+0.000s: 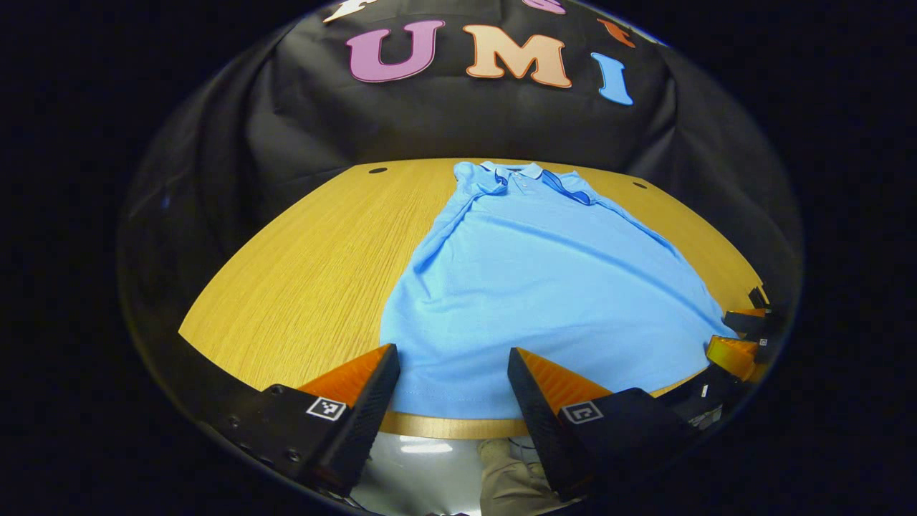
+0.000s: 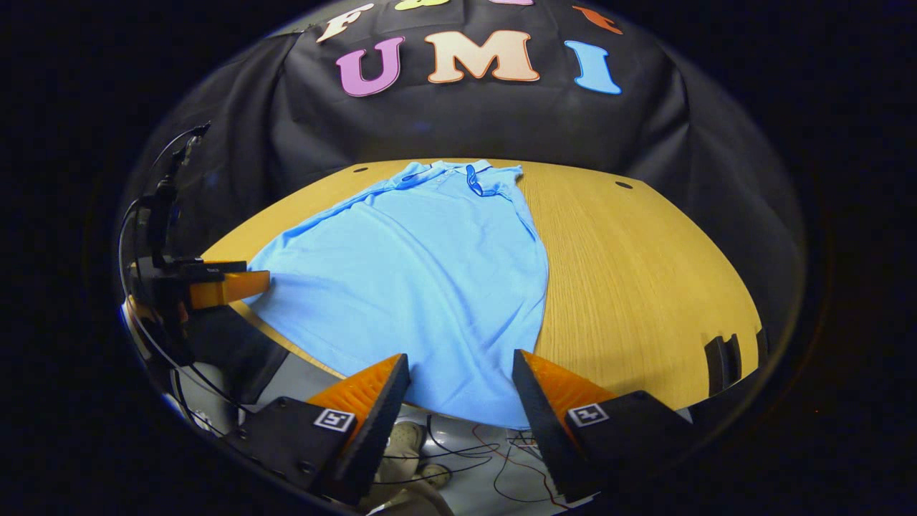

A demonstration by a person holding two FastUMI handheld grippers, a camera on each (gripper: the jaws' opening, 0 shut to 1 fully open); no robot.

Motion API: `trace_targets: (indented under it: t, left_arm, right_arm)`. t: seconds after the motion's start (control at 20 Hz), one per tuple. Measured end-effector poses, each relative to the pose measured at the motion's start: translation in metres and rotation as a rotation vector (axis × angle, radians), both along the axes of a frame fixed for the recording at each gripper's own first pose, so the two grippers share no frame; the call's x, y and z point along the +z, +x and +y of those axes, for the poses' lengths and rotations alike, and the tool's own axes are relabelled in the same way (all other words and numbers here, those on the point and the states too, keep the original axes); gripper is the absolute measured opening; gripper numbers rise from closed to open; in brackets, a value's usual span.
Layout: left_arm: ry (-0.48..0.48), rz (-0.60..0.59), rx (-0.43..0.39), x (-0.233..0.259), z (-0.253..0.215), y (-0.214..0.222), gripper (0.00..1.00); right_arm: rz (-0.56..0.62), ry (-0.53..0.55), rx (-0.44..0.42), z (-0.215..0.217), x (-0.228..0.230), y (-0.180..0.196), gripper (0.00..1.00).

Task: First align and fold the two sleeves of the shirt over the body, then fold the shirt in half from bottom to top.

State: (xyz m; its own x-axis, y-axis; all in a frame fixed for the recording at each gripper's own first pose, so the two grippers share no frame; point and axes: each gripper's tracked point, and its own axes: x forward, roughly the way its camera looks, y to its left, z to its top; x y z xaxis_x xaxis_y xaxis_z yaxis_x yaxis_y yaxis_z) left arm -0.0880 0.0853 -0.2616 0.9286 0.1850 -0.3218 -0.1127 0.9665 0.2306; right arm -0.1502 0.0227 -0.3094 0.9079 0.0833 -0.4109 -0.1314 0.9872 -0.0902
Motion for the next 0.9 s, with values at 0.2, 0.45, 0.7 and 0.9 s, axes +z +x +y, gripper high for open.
trace_targets:
  t: [0.2, 0.45, 0.7, 0.9]
  left_arm:
    - [-0.006, -0.005, -0.032, -0.003, -0.018, 0.001, 0.63]
    - [-0.02, 0.007, -0.054, -0.002, -0.025, 0.002, 0.0]
    - [-0.056, 0.0, -0.034, 0.017, -0.023, 0.004, 0.0]
    - [-0.059, -0.033, -0.066, 0.05, -0.033, 0.021, 0.0]
  right_arm:
    - [0.012, 0.03, 0.041, 0.015, -0.002, -0.003, 0.58]
    - [0.045, 0.083, 0.033, 0.02, -0.002, -0.002, 0.03]
    - [0.038, 0.084, 0.008, 0.016, 0.018, 0.005, 0.03]
    - [-0.005, 0.078, 0.001, 0.013, 0.05, 0.024, 0.03]
